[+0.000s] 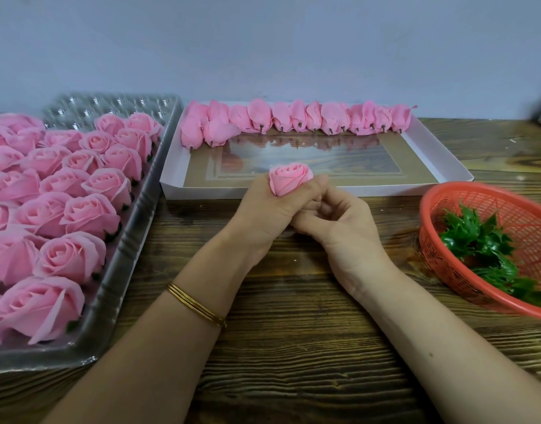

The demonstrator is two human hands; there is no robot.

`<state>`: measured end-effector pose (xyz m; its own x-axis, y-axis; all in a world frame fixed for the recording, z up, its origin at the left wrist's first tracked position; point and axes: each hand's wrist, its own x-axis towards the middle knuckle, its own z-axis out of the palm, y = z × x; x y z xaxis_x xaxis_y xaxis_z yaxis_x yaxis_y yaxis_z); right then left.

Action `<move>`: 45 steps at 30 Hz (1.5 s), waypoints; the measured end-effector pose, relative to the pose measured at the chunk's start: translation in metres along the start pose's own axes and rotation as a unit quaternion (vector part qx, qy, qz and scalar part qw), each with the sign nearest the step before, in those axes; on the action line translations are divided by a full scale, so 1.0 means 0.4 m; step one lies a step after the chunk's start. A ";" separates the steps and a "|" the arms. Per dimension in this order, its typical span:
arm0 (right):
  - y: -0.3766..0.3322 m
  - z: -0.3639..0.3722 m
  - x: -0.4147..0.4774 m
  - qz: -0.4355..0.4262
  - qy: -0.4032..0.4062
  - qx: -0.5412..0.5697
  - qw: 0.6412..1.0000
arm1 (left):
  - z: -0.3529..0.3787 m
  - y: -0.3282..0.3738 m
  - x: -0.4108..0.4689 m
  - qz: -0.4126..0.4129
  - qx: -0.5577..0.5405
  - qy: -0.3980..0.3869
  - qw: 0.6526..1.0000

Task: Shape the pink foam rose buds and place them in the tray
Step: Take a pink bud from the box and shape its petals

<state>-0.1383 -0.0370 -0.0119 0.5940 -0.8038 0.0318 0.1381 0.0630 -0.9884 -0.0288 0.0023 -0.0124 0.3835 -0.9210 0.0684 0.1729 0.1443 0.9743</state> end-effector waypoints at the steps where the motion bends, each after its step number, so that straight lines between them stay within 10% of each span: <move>1: 0.002 0.000 0.000 -0.002 0.001 0.003 1.000 | -0.002 0.000 0.000 -0.001 -0.004 -0.003 1.000; 31: 0.007 -0.001 0.002 -0.018 -0.026 -0.010 0.999 | -0.011 0.010 -0.001 -0.043 -0.052 -0.063 0.996; 45: -0.006 -0.006 0.011 0.111 -0.127 0.135 0.976 | -0.043 0.028 -0.012 -0.072 -0.022 -0.129 0.989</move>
<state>-0.1378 -0.0422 -0.0098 0.8053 -0.5826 -0.1097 0.1671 0.4006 -0.9009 -0.0132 0.0146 -0.0054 0.1094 -0.9939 -0.0124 0.2508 0.0155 0.9679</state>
